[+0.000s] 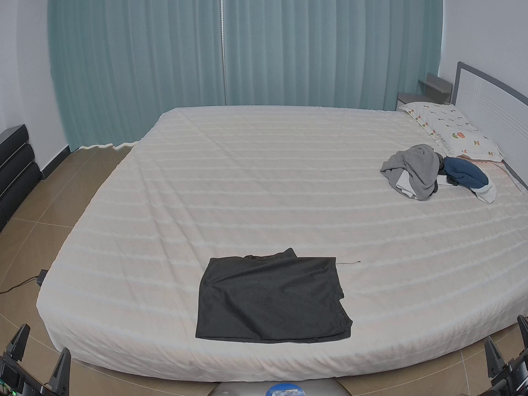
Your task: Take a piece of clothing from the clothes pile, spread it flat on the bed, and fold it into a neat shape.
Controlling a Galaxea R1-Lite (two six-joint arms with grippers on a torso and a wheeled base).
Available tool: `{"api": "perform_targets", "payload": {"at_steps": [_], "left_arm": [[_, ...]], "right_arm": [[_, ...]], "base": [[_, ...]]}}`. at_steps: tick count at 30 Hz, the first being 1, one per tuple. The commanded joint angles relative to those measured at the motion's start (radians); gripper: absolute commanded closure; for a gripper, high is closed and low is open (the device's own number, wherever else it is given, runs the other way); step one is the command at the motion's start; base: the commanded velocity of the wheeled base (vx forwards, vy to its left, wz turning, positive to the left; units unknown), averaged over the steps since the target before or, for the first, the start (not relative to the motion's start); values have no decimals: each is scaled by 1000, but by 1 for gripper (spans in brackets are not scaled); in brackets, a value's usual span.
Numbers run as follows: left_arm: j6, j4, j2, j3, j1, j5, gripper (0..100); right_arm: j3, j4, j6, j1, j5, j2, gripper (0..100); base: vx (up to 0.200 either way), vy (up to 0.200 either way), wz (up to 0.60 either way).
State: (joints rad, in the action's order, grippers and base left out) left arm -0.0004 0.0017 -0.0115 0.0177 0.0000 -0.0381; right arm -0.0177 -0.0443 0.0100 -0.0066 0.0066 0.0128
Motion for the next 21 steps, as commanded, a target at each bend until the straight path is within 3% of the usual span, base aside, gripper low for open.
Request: {"api": "perform_targets", "payload": {"at_steps": [1,21], "left_arm": [[2,0,11,-16,0,21,0],[5,0,11,-16,0,35,0]], "right_arm": [[7,17,2,0,19,-10,0],[15,41,-5,4,19,-10,0]], "base": [[0,0,0],[0,0,0]]}}
